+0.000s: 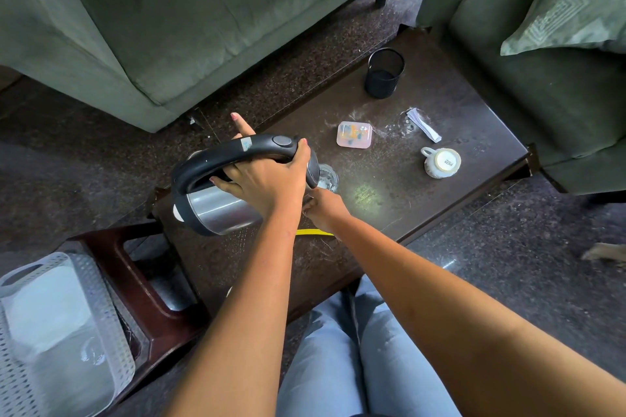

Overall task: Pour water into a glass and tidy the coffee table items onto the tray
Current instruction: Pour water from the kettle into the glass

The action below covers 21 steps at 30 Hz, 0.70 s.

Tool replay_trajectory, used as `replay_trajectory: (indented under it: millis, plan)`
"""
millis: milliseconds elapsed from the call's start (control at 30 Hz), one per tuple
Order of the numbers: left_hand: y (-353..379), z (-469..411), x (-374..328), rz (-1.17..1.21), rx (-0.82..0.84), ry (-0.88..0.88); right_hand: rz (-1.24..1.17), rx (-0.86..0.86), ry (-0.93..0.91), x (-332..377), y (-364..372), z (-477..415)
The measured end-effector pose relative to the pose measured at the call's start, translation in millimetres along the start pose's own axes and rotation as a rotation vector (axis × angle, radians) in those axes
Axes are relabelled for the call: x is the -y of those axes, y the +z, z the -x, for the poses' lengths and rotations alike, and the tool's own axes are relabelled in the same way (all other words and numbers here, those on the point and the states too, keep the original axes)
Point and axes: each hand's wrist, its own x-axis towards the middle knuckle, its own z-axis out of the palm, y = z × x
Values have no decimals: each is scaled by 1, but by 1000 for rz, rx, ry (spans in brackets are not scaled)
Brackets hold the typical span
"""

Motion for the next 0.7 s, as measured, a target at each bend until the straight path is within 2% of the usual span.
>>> replay_trajectory:
  millis: [200, 467, 567, 700]
  plan:
    - [-2, -7, 14, 57, 2, -21, -18, -16, 7, -1, -2, 4]
    - [-11, -23, 55, 338, 34, -188, -24, 11, 1, 1, 4, 14]
    - [-17, -29, 73, 558, 67, -363, -66, 16, 26, 1, 9, 19]
    - [-38, -31, 86, 1020, 46, -660, -156, -23, 15, 9, 14, 30]
